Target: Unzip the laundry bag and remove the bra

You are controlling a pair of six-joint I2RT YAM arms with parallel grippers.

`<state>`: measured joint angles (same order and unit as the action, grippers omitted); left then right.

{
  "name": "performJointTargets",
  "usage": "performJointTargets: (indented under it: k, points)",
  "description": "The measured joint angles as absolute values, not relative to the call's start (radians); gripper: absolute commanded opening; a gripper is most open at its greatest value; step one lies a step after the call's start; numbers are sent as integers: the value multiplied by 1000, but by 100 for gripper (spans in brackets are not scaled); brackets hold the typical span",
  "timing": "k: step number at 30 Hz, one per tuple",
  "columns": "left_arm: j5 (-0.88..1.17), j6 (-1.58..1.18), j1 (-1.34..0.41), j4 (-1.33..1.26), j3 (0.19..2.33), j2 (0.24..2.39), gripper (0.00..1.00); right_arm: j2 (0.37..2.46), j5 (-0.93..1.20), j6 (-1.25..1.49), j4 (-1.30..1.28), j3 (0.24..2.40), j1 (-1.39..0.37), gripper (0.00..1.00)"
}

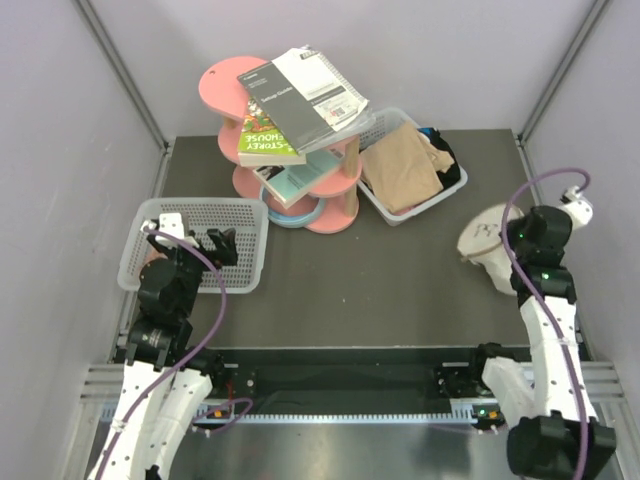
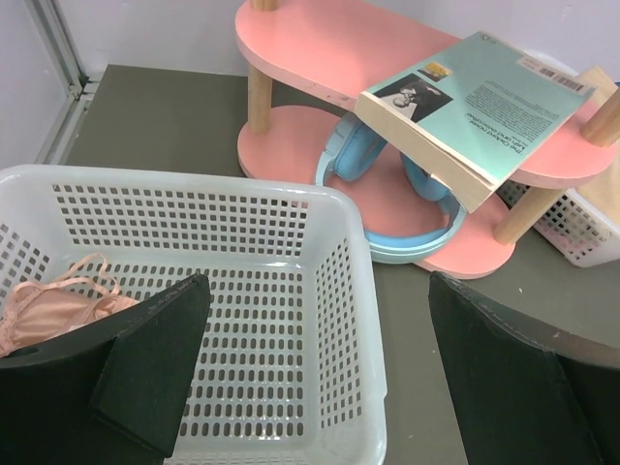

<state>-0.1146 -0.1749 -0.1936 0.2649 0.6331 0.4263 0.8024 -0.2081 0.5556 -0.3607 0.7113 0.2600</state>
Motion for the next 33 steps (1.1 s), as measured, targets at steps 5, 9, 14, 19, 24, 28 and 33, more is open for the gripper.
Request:
performJointTargets:
  k: [5,9,14,19,24,28,33]
  points:
    - [-115,-185,-194,264,633,445,99,802,-216,588,-363,812,-1,0]
    - [-109,-186,-195,264,633,456,99,821,-210,616,-360,835,-223,0]
    - [-97,-184,-196,264,633,456,99,928,-216,650,-334,861,-509,0]
    - [-85,-183,-196,264,633,456,99,1056,-188,678,-279,904,-724,0]
    - [-76,-180,-196,264,633,475,99,1102,-129,683,-204,897,-781,45]
    - [-71,-184,-196,265,633,522,99,1103,-199,658,-168,822,-781,68]
    - [-62,-221,-196,268,638,609,99,1138,-300,621,-240,759,-781,69]
